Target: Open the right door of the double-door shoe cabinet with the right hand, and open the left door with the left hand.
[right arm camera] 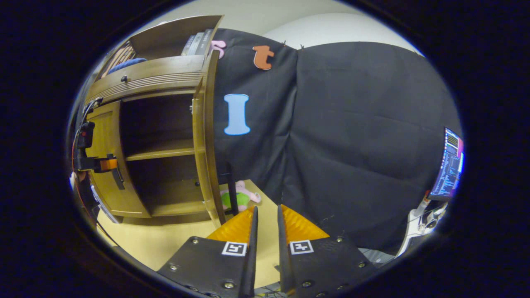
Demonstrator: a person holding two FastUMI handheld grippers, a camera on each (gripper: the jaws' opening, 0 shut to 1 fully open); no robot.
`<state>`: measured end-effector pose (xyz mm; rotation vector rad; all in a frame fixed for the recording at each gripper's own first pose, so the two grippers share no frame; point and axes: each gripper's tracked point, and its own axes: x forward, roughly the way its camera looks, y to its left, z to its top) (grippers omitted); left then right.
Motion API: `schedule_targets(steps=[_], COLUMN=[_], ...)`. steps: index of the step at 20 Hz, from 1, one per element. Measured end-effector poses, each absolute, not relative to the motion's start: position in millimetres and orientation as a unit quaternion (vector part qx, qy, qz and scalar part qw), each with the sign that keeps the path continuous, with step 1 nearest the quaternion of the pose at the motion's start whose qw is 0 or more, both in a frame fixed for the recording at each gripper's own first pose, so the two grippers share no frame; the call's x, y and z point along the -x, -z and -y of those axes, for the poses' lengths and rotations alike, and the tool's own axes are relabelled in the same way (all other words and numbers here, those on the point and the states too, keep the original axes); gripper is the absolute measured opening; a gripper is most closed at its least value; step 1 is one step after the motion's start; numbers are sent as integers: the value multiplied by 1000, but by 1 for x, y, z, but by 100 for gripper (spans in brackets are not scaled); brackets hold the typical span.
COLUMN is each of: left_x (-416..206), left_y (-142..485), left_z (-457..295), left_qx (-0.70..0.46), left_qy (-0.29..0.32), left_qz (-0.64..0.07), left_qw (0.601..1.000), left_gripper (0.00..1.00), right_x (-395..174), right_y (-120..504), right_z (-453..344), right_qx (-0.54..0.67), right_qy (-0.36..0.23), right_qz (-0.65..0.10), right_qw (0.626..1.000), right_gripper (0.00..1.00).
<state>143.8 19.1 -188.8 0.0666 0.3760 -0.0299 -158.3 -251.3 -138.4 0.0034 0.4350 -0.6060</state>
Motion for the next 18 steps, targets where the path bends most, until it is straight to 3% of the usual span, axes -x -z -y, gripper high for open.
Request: schedule_targets(steps=[4,9,18], left_x=[-154,-157,-151], left_y=[203,207,205], left_z=[-17,-11,-11], left_qx=[-24,-36,-23], left_qy=[16,17,7], left_qz=[-198,-203,-204], left_qw=[980,978,979], left_gripper=[65,35,31], right_x=[185,202,204], right_y=[141,144,140], right_z=[257,261,257], right_qx=[-6,-12,-11], right_qy=[326,347,327], right_qz=[-219,-229,-224], right_qw=[920,910,918], right_gripper=[24,24,24])
